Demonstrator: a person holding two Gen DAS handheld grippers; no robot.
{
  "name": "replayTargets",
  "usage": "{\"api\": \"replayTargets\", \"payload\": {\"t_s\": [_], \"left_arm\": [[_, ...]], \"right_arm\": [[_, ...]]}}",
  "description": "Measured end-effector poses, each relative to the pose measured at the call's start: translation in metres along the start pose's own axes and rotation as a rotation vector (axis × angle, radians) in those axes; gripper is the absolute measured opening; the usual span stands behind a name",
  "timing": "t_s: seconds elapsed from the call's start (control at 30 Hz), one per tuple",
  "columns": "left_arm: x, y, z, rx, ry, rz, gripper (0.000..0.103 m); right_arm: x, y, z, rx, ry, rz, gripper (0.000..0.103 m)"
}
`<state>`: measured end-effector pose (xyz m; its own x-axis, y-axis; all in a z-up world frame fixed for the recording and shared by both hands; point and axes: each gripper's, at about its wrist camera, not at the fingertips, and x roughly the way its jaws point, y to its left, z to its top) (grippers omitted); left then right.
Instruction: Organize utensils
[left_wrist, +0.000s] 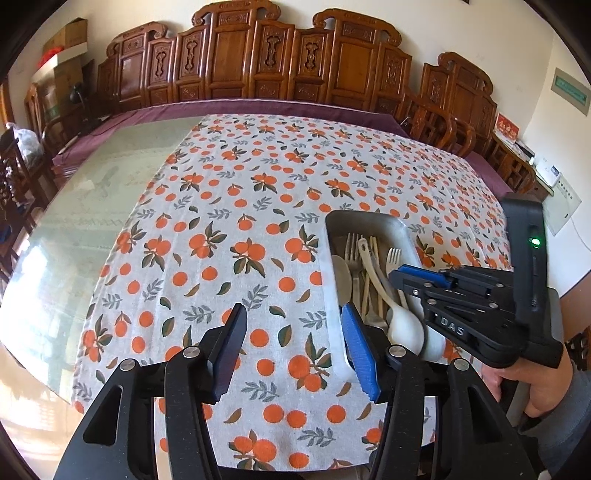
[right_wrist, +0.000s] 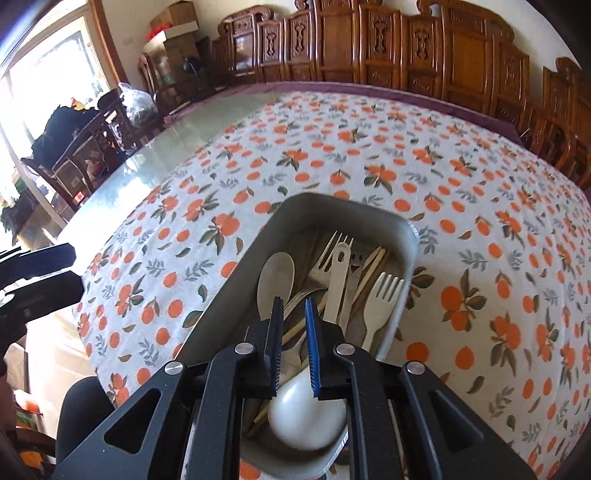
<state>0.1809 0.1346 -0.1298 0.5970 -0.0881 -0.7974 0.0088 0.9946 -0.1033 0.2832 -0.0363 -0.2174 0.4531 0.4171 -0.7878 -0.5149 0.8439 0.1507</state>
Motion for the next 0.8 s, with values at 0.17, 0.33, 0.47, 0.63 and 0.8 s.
{"api": "replayTargets", "payload": {"t_s": [0.17, 0.33, 0.47, 0.63, 0.8], "left_arm": [[-0.012, -0.014, -0.001, 0.019, -0.024, 0.0, 0.059], [-0.023, -0.032, -0.005, 0.037, -0.045, -0.003, 0.072], [-0.032, -0.047, -0.011, 0.051, -0.06, -0.008, 0.077], [-0.043, -0.063, -0.018, 0.057, -0.09, -0.012, 0.093], [-0.057, -0.08, -0.023, 0.077, -0.103, 0.001, 0.095]], "right_arm": [[-0.04, -0.002, -0.009, 0.001, -0.07, -0.012, 0.028], [-0.084, -0.007, -0.024, 0.014, -0.142, -0.03, 0.042], [-0.114, -0.011, -0.038, 0.031, -0.182, -0.044, 0.058], [-0.147, -0.019, -0.055, 0.056, -0.233, -0.086, 0.086], [-0.18, -0.028, -0.07, 0.088, -0.27, -0.123, 0.1]]}}
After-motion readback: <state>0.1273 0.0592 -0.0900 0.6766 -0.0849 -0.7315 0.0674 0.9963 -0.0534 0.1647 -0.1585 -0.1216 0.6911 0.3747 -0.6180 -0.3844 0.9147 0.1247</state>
